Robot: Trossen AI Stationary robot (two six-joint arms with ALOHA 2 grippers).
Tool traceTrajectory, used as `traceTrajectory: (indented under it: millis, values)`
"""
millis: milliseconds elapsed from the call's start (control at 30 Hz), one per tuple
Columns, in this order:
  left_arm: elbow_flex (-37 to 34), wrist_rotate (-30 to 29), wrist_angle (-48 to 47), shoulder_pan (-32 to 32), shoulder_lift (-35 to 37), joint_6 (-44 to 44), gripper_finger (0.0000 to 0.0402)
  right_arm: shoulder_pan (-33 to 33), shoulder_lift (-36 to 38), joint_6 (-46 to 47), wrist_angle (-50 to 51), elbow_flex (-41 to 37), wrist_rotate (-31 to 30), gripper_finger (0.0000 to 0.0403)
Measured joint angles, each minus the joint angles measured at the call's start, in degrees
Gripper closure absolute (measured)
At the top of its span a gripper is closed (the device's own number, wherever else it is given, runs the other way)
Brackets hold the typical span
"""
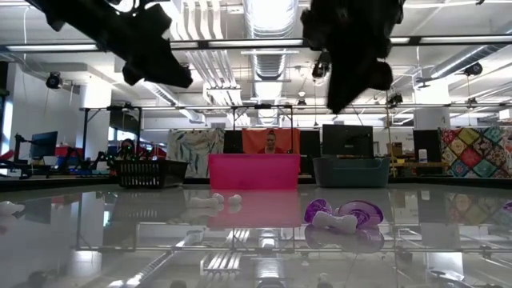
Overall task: Sort Halloween decoration
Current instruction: Put the purple hat toy into the pink bin
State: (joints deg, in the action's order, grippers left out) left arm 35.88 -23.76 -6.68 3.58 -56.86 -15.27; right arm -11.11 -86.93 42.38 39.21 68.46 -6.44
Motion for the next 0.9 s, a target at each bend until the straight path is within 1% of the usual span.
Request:
traceTrajectory:
  millis: [133, 300, 400, 500, 733, 900]
  values:
    - [-0.01, -3.86, -0.43, -4.3, 0.76, -0.04, 0.0322, -0.39, -5.52, 0.74, 12.87, 5.18, 3.78, 0.0323]
    - [0.0, -4.88, -0.87, -6.29, 1.13, -0.04, 0.0322, -2.15, -9.85, 1.54, 22.01, 8.2, 9.63, 0.0317]
    - [0.0, -4.88, -1.29, -6.28, 1.2, -0.04, 0.0322, -3.65, -10.63, 1.73, 23.61, 7.83, 14.31, 0.0306]
    - [0.0, -5.45, -1.38, -6.28, 1.14, -0.06, 0.0322, -5.32, -10.63, 3.81, 23.59, 6.7, 17.12, 0.0294]
    - [0.0, -5.73, -1.66, -6.28, 1.07, -0.06, 0.0322, -9.91, -10.45, 8.74, 23.58, 5.55, 17.03, 0.0272]
    - [0.0, -5.73, -1.66, -6.28, 1.05, -0.06, 0.0322, -11.84, -11.34, 13.3, 23.51, 4.24, 16.93, 0.0269]
